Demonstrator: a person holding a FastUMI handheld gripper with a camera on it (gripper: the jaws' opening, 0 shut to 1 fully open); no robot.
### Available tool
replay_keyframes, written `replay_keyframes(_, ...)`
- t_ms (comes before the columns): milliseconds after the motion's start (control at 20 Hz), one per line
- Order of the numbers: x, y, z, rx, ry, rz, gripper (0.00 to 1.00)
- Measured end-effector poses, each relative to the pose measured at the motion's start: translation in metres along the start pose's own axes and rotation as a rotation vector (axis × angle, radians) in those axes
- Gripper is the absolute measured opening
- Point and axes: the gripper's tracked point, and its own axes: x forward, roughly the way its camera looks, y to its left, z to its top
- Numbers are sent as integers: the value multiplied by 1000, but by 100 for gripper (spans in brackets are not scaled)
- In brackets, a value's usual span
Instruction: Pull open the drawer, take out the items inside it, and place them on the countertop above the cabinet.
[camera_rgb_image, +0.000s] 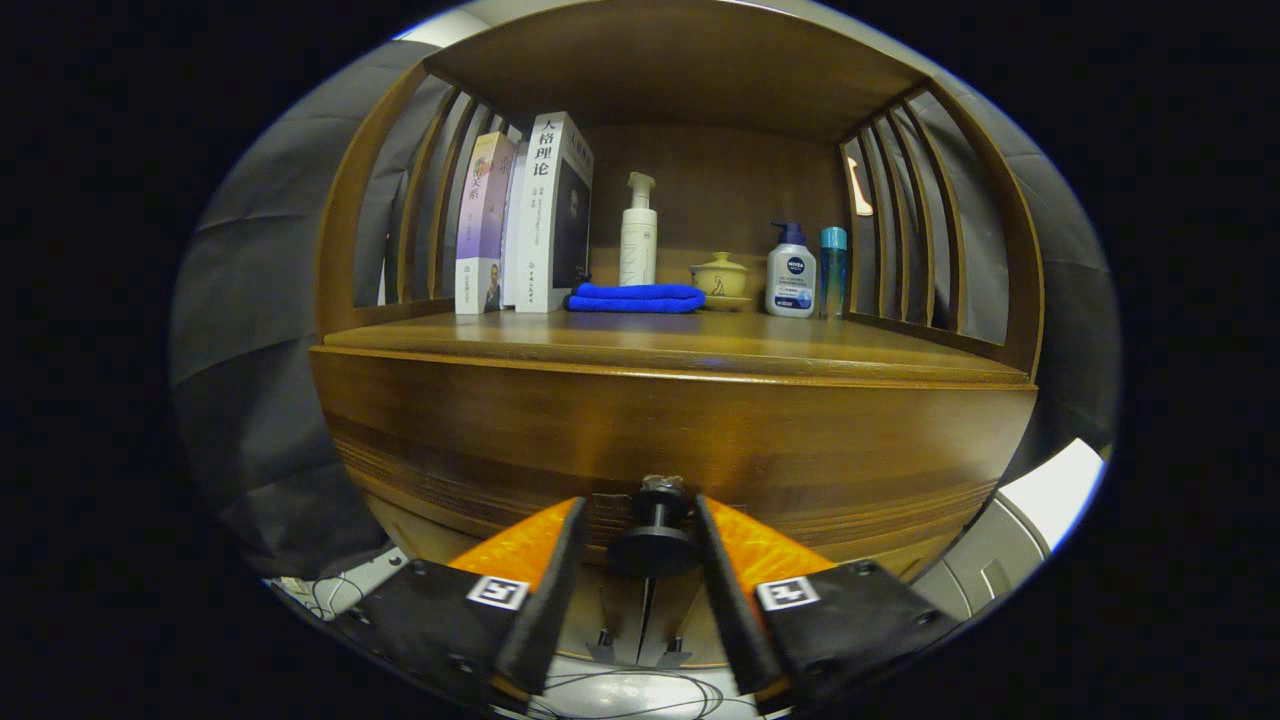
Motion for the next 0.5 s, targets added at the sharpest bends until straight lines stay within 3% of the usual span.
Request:
replay_keyframes(100, 3, 2, -1, 14, 13, 4, 48)
replay_keyframes(300, 2, -1, 0, -2, 4, -5, 40)
replay_keyframes(350, 7, -2, -3, 5, 5, 1, 30)
replay_keyframes(500, 2, 0, -3, 5, 19, 5, 30)
